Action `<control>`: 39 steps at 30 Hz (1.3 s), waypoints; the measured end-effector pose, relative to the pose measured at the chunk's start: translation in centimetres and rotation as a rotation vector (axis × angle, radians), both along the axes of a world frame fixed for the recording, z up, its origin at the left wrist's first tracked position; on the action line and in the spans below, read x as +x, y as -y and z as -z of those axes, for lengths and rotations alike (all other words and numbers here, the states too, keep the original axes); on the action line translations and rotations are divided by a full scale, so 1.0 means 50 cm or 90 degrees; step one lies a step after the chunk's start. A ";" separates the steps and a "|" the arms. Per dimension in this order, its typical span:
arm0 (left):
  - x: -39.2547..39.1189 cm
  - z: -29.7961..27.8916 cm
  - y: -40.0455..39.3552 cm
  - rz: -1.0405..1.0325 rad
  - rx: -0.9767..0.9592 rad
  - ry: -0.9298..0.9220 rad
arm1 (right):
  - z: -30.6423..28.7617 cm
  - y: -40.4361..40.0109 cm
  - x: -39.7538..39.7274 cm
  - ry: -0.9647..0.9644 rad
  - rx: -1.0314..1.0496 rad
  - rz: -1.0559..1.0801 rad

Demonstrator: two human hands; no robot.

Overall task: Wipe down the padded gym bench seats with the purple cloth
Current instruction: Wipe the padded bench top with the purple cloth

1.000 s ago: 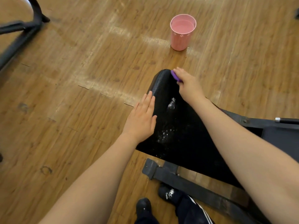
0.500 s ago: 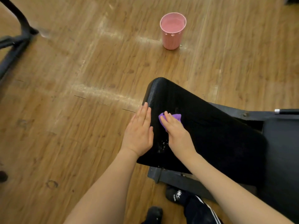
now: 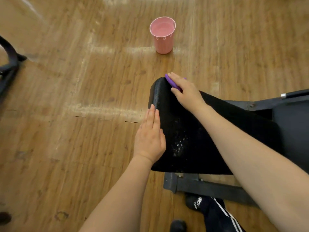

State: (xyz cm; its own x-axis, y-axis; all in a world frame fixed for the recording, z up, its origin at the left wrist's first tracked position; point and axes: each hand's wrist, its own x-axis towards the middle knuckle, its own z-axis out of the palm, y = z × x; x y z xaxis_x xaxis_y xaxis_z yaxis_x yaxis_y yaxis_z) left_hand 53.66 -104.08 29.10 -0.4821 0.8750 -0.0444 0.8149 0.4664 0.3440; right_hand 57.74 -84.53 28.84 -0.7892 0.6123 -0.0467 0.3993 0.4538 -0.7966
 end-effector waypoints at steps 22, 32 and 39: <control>0.007 0.009 -0.002 -0.008 0.016 -0.049 | 0.040 0.241 0.185 0.007 0.017 0.084; 0.008 0.008 -0.002 -0.013 -0.005 -0.058 | 0.077 0.393 0.312 -0.041 0.053 -0.002; 0.010 0.002 -0.004 -0.009 -0.007 -0.055 | 0.092 0.381 0.297 -0.057 0.201 -0.128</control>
